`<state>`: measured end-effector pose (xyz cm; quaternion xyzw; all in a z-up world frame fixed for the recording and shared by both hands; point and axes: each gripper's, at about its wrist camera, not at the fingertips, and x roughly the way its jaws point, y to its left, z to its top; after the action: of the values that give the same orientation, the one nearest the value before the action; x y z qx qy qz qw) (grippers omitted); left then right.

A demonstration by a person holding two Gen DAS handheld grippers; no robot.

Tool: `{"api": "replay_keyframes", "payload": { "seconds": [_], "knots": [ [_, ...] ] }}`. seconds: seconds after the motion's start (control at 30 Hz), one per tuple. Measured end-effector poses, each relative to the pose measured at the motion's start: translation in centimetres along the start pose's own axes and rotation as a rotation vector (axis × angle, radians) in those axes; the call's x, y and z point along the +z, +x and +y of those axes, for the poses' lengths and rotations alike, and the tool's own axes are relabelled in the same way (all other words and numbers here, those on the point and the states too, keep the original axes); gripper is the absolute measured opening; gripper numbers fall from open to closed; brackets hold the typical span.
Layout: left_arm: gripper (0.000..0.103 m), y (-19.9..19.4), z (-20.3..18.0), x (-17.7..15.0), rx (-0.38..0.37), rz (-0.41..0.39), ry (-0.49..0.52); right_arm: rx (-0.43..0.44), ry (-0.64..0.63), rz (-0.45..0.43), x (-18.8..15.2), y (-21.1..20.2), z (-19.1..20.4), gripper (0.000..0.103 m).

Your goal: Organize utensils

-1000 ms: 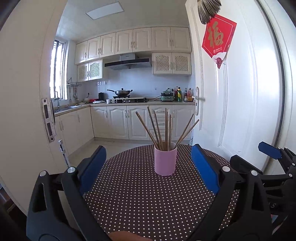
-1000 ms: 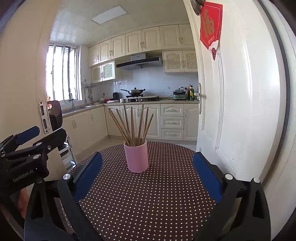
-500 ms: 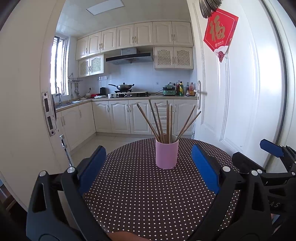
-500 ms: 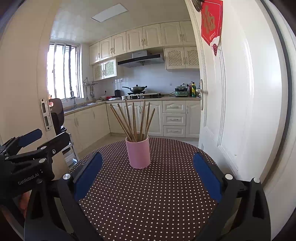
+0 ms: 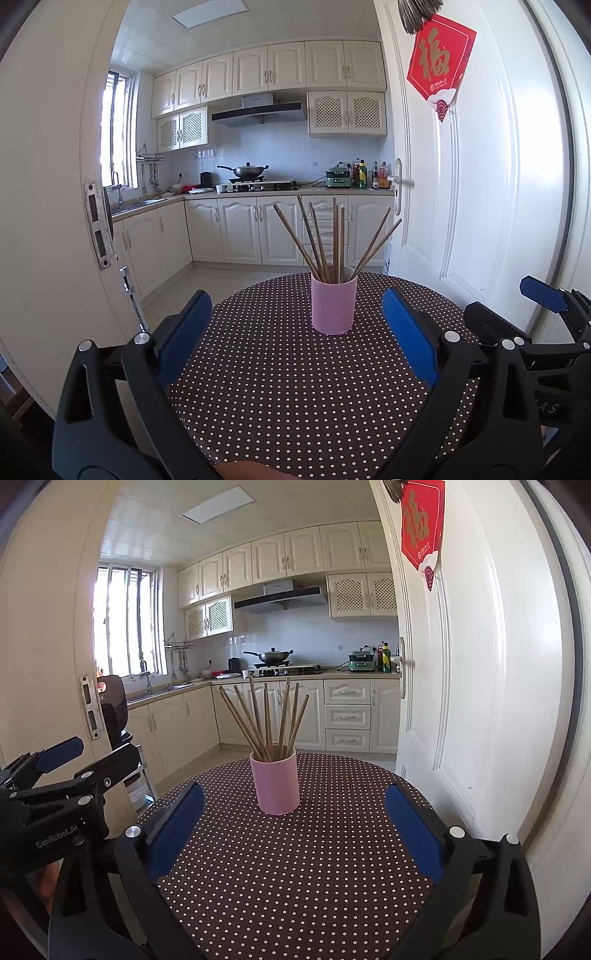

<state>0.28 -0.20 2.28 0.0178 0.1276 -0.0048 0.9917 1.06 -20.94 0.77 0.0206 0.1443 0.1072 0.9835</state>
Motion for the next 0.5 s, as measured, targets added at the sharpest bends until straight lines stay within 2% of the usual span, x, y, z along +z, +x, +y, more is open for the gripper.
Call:
{"api": "replay_keyframes", "payload": {
  "seconds": [0.5],
  "knots": [
    [0.092, 0.39, 0.44, -0.31, 0.003, 0.01, -0.009, 0.007, -0.003, 0.014, -0.15, 0.7, 0.16, 0.095]
  ]
}}
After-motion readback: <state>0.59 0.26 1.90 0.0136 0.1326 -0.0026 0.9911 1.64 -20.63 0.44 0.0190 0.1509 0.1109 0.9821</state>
